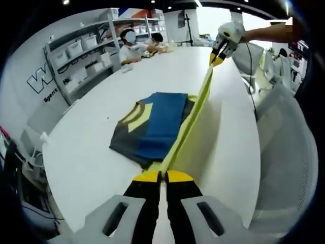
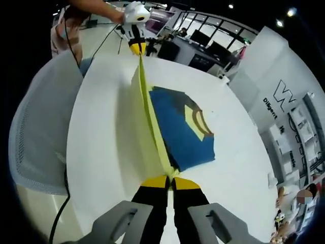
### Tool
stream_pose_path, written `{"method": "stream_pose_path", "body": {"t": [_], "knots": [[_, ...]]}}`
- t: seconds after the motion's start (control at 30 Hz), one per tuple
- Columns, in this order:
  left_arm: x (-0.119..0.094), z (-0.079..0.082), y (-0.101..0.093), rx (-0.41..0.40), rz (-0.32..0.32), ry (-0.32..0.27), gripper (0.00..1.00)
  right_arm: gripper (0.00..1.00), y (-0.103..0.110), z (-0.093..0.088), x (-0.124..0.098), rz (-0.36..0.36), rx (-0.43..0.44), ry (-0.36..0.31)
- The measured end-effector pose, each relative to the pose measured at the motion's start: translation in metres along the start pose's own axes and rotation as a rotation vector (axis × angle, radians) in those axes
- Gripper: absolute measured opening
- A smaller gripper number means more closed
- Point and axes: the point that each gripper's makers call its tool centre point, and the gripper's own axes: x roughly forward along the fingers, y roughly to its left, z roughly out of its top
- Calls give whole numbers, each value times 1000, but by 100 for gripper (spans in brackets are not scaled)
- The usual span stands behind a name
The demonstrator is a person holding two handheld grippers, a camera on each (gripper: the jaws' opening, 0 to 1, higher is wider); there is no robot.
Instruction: Fold the garment on the visible template until the final outline fits inside the template.
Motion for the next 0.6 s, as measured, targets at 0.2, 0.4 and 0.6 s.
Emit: {"method": "stream_pose_path", "body": {"t": [0.2, 0.4, 0.6], "knots": [[-8, 11, 7, 1, 24, -20, 3, 0, -13, 8, -8, -30, -4, -17], [-13, 10, 1, 9, 18, -26, 3, 0, -3, 8, -13, -19, -15, -11], [-18, 12, -3, 32, 19, -29, 3, 0, 0, 11, -19, -19, -14, -20]]}}
